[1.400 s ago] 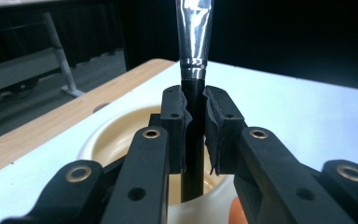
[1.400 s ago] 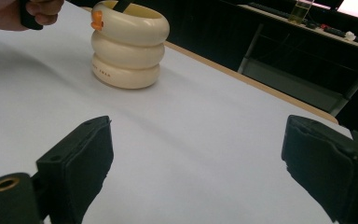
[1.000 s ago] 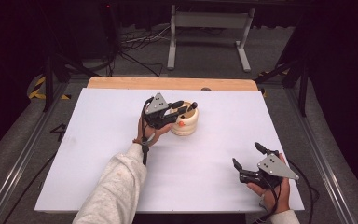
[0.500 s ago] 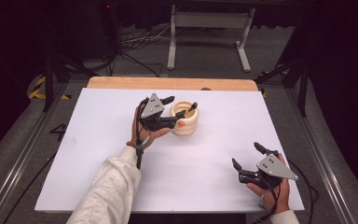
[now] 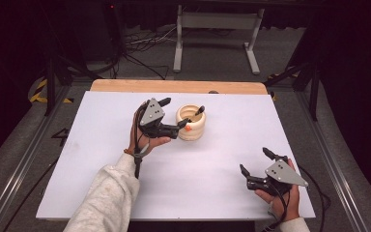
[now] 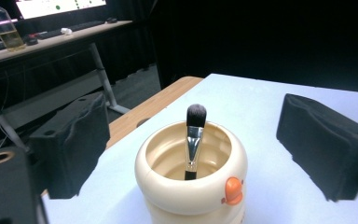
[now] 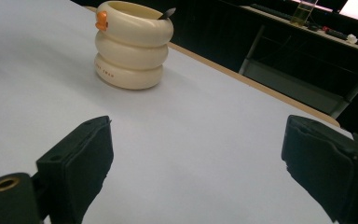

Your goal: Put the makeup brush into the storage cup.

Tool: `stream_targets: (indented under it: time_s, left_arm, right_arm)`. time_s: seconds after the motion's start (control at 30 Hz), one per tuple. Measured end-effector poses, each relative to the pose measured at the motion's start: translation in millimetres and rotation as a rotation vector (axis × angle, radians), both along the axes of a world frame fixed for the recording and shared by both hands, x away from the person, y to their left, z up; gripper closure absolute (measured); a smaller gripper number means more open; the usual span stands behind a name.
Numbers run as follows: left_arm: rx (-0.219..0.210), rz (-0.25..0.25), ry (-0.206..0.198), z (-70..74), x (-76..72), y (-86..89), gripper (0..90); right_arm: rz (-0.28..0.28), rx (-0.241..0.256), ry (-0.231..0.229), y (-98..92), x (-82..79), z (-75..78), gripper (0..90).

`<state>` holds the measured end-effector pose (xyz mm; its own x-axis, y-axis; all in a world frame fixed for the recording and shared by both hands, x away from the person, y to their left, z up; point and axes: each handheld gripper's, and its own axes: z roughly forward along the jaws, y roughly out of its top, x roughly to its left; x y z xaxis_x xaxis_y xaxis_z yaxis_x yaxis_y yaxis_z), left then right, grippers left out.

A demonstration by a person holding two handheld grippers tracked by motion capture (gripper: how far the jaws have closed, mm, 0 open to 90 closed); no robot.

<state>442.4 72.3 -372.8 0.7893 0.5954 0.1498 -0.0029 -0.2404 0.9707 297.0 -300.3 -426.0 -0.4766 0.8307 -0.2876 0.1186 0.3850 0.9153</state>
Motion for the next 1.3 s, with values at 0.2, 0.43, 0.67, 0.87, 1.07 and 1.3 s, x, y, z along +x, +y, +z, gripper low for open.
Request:
stream_targets:
  time_s: [0.2, 0.43, 0.67, 0.87, 1.07, 1.3]
  left_arm:
    - [0.019, 0.009, -0.001, 2.4, -4.7, 6.3, 5.6]
    - [0.029, -0.021, -0.011, 5.3, -10.5, 11.1, 3.2]
    - [0.048, -0.031, -0.024, 7.8, -16.6, 14.2, 2.8]
    - [0.054, -0.030, -0.029, 8.6, -22.2, 18.8, 2.0]
    - [0.070, -0.032, -0.032, 5.2, -27.8, 25.2, 1.6]
    - [0.076, -0.032, -0.051, 3.5, -34.6, 30.7, 2.2]
  right_arm:
    - [0.000, 0.001, 0.001, 0.1, 0.0, -0.1, 9.6]
    - [0.002, 0.001, 0.004, 0.8, 0.1, -0.4, 9.6]
    - [-0.003, 0.004, -0.001, 0.4, -0.3, 0.0, 9.8]
    - [-0.001, 0.006, -0.001, 0.4, -0.6, 0.2, 9.8]
    - [-0.001, 0.007, -0.001, 0.4, -0.6, 0.3, 9.8]
    - [0.002, 0.004, -0.001, 1.1, -0.7, 0.2, 9.8]
